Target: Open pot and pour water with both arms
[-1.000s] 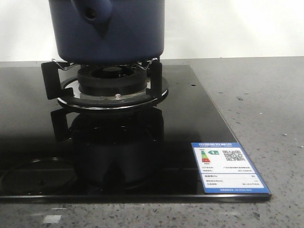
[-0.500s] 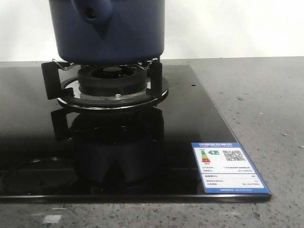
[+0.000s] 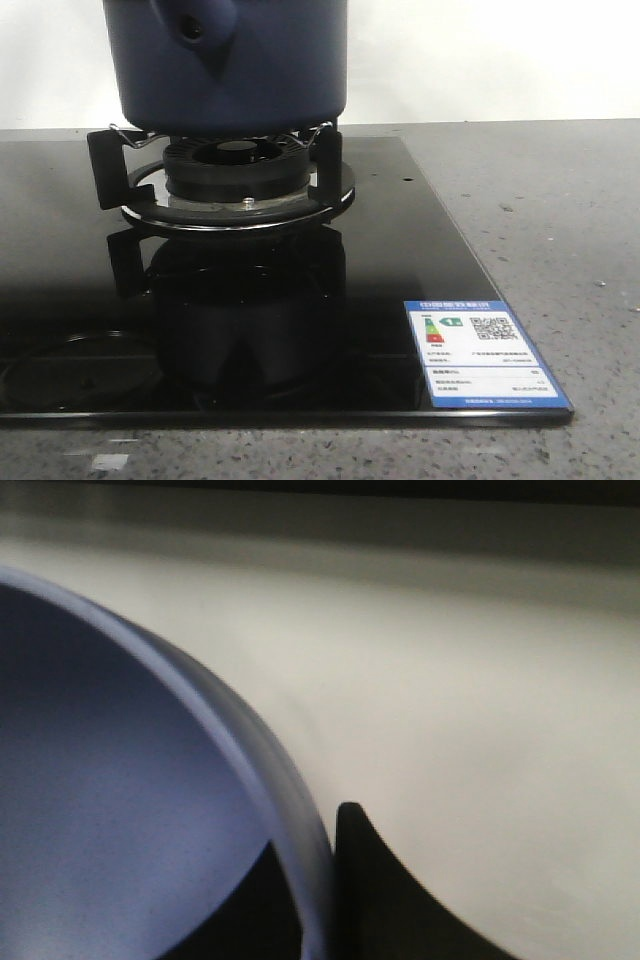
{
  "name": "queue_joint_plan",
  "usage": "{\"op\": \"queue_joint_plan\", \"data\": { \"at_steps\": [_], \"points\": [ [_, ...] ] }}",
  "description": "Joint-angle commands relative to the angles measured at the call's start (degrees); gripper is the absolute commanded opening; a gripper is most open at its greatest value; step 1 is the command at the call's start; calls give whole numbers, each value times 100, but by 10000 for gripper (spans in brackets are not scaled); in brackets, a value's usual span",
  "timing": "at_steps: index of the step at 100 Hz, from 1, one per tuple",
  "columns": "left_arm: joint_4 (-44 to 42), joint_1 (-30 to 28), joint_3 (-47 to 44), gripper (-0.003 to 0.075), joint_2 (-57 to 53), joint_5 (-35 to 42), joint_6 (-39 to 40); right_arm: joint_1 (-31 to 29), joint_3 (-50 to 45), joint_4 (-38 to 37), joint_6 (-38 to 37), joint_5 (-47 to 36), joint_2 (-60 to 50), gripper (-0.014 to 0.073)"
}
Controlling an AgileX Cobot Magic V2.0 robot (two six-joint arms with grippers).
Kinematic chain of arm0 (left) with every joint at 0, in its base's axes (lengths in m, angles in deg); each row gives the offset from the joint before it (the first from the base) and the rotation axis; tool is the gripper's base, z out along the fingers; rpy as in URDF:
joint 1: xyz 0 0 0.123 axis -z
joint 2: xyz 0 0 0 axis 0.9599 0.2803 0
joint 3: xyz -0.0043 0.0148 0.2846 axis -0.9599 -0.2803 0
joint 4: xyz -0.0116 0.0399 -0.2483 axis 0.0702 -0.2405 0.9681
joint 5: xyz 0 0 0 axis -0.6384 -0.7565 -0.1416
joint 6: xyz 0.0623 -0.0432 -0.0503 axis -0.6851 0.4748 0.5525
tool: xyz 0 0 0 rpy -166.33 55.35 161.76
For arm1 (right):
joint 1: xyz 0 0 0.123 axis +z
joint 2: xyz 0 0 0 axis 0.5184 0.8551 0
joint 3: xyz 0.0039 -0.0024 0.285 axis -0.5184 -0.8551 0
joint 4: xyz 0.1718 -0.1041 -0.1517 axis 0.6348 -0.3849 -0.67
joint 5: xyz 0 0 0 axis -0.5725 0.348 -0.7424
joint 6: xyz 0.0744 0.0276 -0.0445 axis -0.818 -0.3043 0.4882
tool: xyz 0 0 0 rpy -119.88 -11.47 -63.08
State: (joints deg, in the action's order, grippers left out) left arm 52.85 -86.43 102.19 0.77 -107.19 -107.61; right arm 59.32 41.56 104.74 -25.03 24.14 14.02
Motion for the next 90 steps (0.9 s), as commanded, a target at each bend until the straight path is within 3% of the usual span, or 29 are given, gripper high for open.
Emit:
{"op": "queue_joint_plan", "data": {
  "at_steps": [1,28,64,90],
  "points": [
    [459,-22,222,315,-241,-71,56,-1,152,-91,7,-699,-368,-45],
    [459,-22,222,315,-241,-71,56,67,152,-177,7,-847,-368,-45],
    [459,-22,222,315,-241,-71,56,225,-635,-512,7,-3452,-358,-45],
    [459,-22,222,315,-241,-71,56,225,-670,-945,7,-4008,-358,-45]
  ]
}}
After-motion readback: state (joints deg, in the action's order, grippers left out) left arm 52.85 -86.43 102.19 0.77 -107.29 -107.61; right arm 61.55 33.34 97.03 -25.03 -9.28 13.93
